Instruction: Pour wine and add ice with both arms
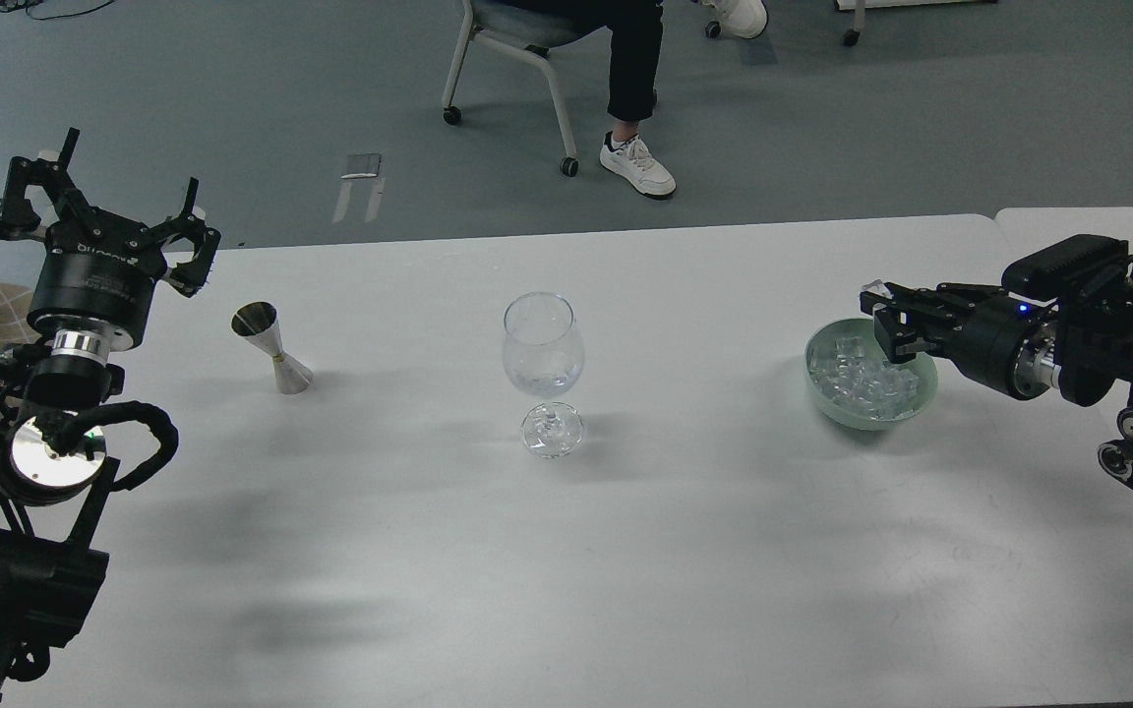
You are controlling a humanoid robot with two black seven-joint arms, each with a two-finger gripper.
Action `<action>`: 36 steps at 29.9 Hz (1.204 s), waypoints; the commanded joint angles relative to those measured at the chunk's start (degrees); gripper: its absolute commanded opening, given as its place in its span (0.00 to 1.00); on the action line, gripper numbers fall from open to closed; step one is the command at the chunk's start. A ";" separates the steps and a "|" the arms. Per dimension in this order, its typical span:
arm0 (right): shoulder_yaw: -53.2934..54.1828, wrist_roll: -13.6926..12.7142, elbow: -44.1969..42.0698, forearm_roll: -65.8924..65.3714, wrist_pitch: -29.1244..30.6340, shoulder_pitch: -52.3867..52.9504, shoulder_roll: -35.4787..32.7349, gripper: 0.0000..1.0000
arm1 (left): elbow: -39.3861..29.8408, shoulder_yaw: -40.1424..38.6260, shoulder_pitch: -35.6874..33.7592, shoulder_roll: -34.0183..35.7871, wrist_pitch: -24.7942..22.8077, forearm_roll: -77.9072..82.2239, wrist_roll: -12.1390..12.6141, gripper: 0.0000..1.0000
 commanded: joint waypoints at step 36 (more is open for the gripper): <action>0.27 -0.79 14.05 -2.00 0.58 4.02 21.71 0.12 | 0.09 -1.05 0.29 0.18 0.00 0.00 0.00 0.98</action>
